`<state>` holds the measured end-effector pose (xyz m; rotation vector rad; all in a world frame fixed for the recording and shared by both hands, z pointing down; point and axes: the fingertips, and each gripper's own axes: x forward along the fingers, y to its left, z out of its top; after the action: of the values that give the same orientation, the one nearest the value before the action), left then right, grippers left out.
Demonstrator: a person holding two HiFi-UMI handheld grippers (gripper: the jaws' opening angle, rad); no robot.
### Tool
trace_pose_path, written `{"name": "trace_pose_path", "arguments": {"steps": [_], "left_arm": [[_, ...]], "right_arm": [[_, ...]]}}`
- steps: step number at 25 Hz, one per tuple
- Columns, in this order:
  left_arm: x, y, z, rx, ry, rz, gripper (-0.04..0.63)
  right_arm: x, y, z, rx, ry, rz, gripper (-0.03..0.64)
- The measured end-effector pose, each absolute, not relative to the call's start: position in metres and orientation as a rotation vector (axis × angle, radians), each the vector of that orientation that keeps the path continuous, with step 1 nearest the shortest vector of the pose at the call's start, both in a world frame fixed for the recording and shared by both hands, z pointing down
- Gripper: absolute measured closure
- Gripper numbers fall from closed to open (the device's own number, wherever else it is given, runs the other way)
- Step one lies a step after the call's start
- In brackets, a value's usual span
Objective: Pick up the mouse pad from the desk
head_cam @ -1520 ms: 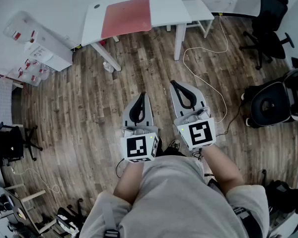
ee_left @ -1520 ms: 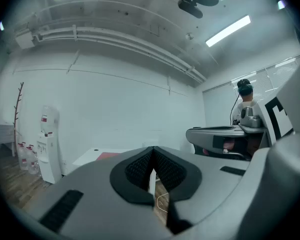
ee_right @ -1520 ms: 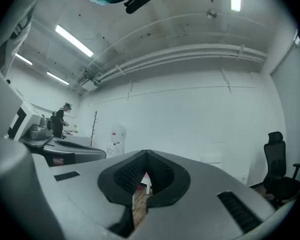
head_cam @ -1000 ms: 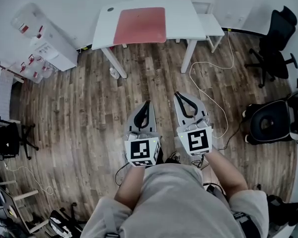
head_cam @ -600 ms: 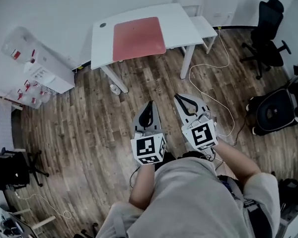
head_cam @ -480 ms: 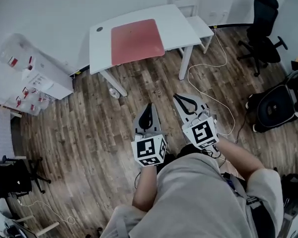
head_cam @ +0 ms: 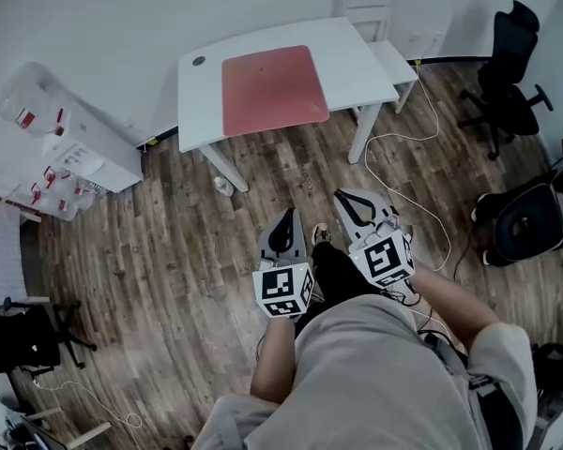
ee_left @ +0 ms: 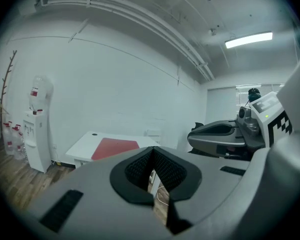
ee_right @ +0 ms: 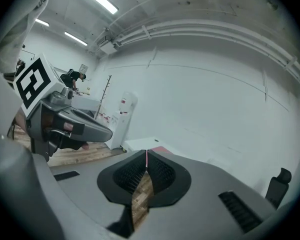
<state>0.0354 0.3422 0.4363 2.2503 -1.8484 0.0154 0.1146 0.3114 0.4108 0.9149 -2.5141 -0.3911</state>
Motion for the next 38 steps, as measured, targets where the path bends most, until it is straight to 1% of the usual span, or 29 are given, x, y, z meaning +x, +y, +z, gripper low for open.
{"name": "trace_pose_path", "arguments": {"steps": [4,12,19,23,28,32,34,36,38], "left_arm": [[0.017,0.303,0.449,2.238,-1.761,0.03,0.584],[-0.019,0.209,0.47,2.232,-1.766,0.212,0.584],[-0.023,0.145,0.528,2.11,-1.615,0.292,0.584],[-0.029,0.112,0.559,2.086,-1.594,0.421,0.584],[-0.036,0.086,0.596,2.104,-1.615,0.65,0.584],[-0.052,0.074,0.631,2.082,-1.639,0.841,0.584],[-0.057,0.069,0.646,2.083,-1.627,0.89,0.584],[-0.065,0.061,0.657,2.093,-1.617,0.942,0.584],[-0.073,0.054,0.672,2.101,-1.605,1.066,0.584]], "right_arm": [[0.095,0.267,0.419,0.896,-2.516,-0.396,0.575],[0.075,0.169,0.438,0.89,-2.499,-0.326,0.575],[0.078,0.102,0.49,0.868,-2.408,-0.223,0.575],[0.081,0.07,0.521,0.843,-2.363,-0.194,0.575],[0.084,0.049,0.567,0.771,-2.295,-0.189,0.575],[0.077,0.03,0.597,0.745,-2.249,-0.094,0.575],[0.074,0.02,0.607,0.75,-2.228,-0.066,0.574],[0.071,0.009,0.618,0.754,-2.201,-0.07,0.574],[0.068,0.002,0.631,0.736,-2.163,-0.116,0.574]]}}
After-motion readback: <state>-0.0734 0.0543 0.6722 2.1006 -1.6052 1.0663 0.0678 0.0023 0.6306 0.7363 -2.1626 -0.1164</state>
